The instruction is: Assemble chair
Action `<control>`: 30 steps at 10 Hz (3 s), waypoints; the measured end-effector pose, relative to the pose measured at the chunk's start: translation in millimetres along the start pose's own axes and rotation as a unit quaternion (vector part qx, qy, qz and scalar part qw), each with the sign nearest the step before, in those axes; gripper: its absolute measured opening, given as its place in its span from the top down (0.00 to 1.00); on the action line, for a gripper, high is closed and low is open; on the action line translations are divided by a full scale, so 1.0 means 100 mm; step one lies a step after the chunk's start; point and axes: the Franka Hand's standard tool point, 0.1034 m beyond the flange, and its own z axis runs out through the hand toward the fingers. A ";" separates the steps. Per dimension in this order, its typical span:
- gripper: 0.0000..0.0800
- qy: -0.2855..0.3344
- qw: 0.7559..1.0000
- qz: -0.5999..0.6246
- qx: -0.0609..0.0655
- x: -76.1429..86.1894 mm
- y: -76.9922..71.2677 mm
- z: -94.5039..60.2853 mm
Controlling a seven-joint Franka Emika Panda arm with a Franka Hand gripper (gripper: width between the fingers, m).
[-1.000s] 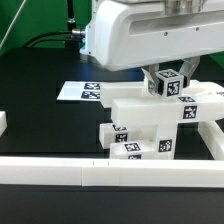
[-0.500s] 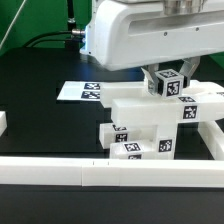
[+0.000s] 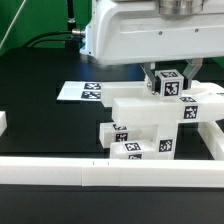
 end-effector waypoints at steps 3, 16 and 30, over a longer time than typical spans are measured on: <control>0.66 0.000 0.996 0.094 0.000 0.00 -0.01 0.00; 0.26 -0.001 0.914 0.404 0.026 0.02 -0.04 0.02; 0.19 0.035 0.977 -0.209 0.009 0.00 0.11 -0.10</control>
Offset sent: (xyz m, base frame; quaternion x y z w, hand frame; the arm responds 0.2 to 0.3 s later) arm 0.0000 0.0000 0.0000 0.0000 0.0000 0.1296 0.9916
